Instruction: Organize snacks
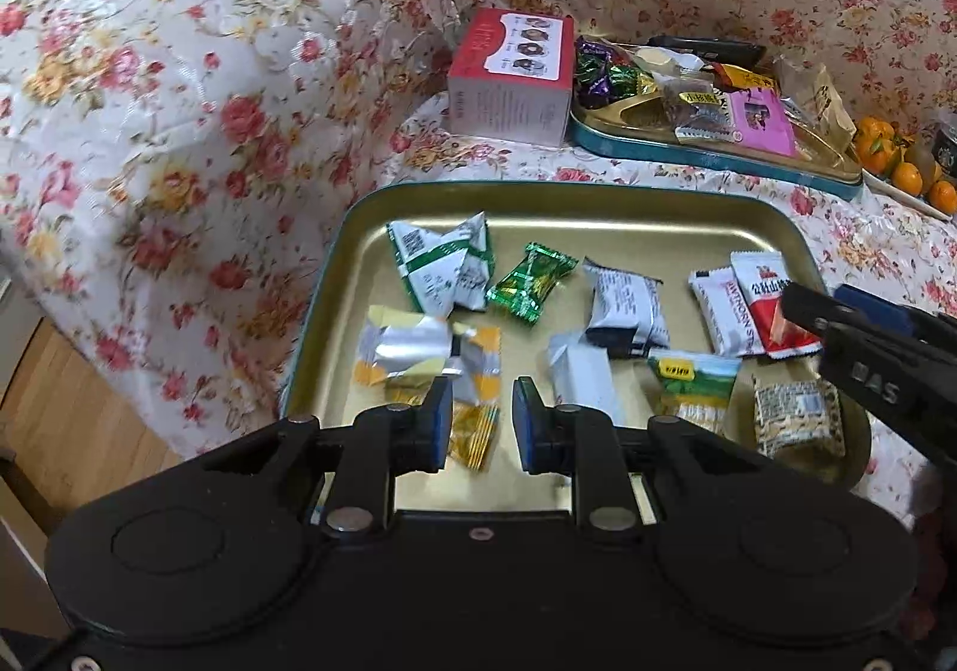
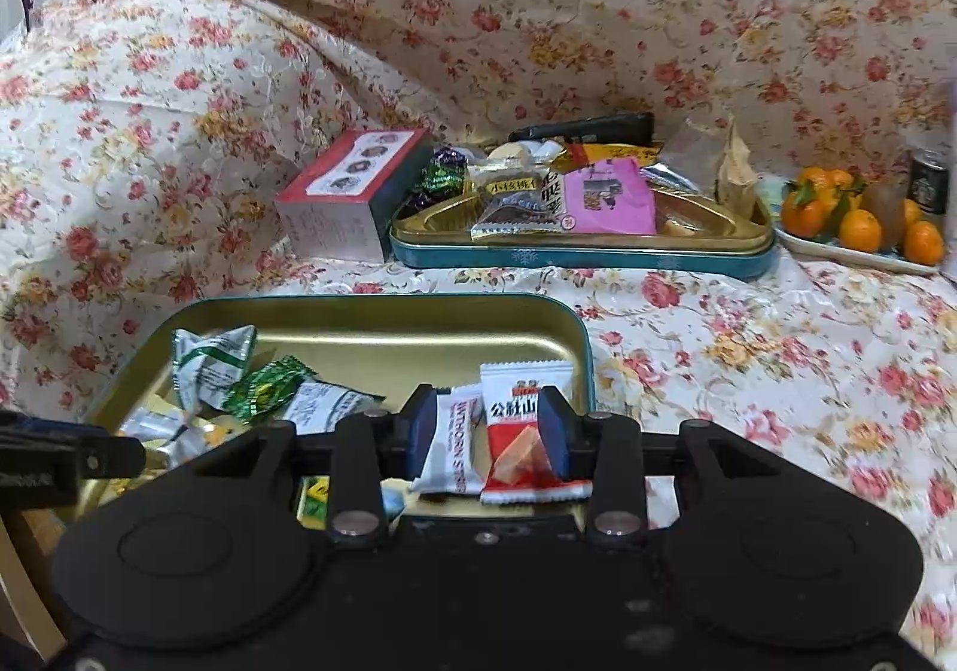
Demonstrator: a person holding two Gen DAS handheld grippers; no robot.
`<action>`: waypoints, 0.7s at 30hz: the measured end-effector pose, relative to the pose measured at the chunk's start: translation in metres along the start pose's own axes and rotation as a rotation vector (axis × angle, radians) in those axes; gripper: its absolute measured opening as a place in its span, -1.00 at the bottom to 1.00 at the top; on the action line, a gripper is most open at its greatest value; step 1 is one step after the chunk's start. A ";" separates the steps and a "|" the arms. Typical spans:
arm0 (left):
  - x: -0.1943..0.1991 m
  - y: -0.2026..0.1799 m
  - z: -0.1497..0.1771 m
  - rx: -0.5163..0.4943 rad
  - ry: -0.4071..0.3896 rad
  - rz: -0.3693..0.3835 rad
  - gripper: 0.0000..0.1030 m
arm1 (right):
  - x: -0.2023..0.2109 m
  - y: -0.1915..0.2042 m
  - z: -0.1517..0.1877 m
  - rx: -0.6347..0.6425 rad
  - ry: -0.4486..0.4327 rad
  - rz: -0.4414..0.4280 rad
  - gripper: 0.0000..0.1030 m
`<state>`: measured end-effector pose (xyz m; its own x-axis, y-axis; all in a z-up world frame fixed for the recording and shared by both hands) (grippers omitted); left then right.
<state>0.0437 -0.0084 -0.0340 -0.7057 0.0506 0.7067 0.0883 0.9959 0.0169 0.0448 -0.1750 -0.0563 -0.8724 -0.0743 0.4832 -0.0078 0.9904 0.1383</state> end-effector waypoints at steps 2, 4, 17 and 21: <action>0.003 0.001 0.004 -0.004 -0.004 -0.011 -0.39 | 0.014 0.002 0.003 -0.005 -0.011 0.021 -0.20; 0.004 0.000 0.008 -0.021 -0.001 -0.015 -0.39 | 0.028 0.004 0.007 -0.014 -0.018 0.040 -0.19; 0.016 0.011 0.025 -0.003 0.009 0.005 -0.39 | 0.074 0.022 0.016 -0.021 -0.023 0.116 -0.12; 0.020 0.016 0.025 0.018 0.007 0.009 -0.39 | 0.077 0.026 0.019 -0.012 -0.002 0.132 -0.10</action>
<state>0.0136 0.0103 -0.0375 -0.7001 0.0588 0.7116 0.0814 0.9967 -0.0022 -0.0320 -0.1530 -0.0320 -0.8666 0.0565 0.4959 0.1126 0.9901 0.0841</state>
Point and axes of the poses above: each gripper's, at about its wrist camera, not at the fingertips, and x roughly against the way its jaws point, y to its left, z to its underside, the point moved 3 cm from there along -x, roughly the way its jaws point, and after that the axes turned 8 degrees about -y, right-handed, at the moved point
